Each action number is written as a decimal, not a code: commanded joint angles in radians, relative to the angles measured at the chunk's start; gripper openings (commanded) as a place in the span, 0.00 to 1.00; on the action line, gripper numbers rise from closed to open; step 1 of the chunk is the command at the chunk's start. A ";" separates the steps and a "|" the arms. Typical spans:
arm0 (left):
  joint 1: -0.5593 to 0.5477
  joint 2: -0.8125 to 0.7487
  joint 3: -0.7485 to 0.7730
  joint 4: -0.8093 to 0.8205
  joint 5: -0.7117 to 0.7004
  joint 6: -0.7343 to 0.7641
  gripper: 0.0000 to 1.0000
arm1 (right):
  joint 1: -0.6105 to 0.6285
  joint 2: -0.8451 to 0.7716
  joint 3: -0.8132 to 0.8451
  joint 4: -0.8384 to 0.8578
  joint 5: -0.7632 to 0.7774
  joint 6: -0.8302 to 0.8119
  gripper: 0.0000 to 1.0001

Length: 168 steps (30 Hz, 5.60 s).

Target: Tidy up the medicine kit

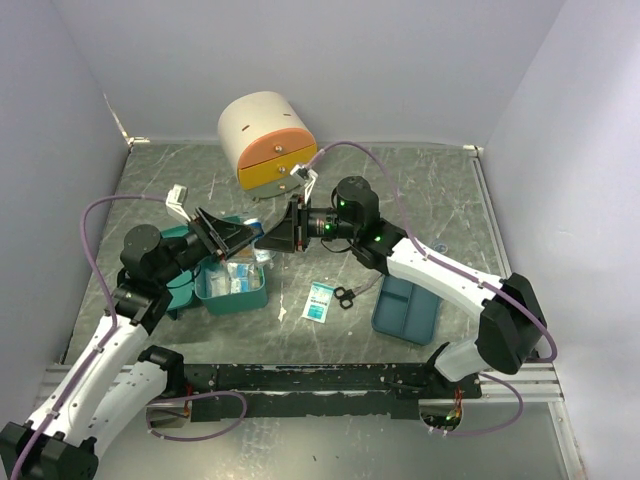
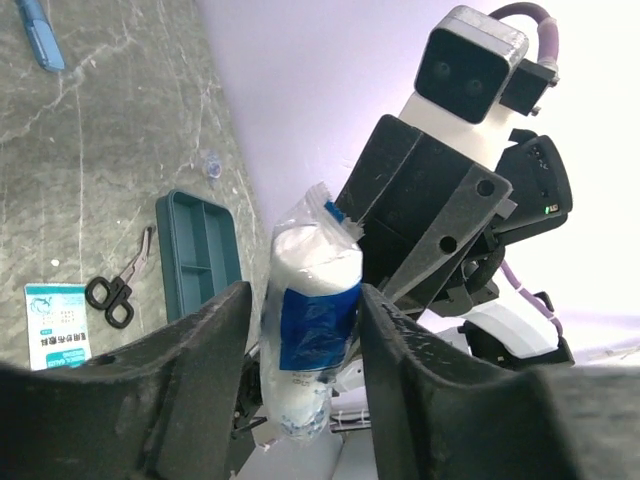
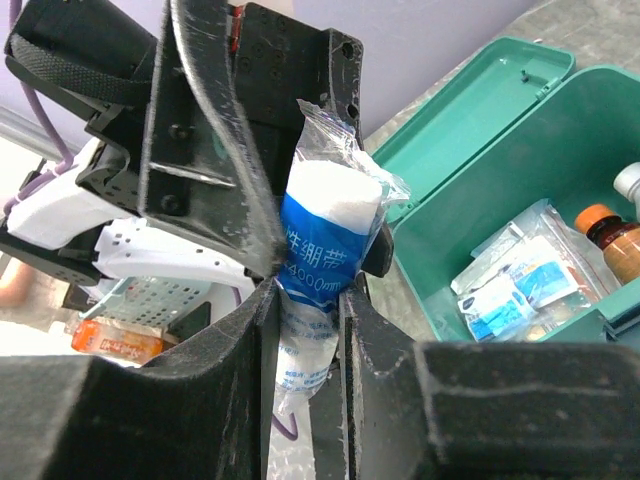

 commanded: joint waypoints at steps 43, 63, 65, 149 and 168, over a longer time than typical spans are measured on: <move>-0.007 0.585 0.589 -1.114 -0.743 0.634 0.28 | -0.178 0.032 -0.063 -0.299 0.453 -0.068 0.63; -0.145 0.753 0.583 -1.066 -1.112 0.586 0.25 | -0.284 0.228 0.022 -0.327 0.365 -0.058 0.61; -0.145 0.763 0.574 -1.051 -1.106 0.588 0.26 | -0.289 0.245 0.032 -0.329 0.354 -0.059 0.61; -0.102 0.742 0.426 -0.784 -1.205 0.727 0.07 | -0.343 0.322 0.044 -0.273 0.245 -0.008 0.58; -0.102 0.799 0.465 -0.837 -1.171 0.668 0.35 | -0.346 0.328 0.049 -0.273 0.237 -0.012 0.58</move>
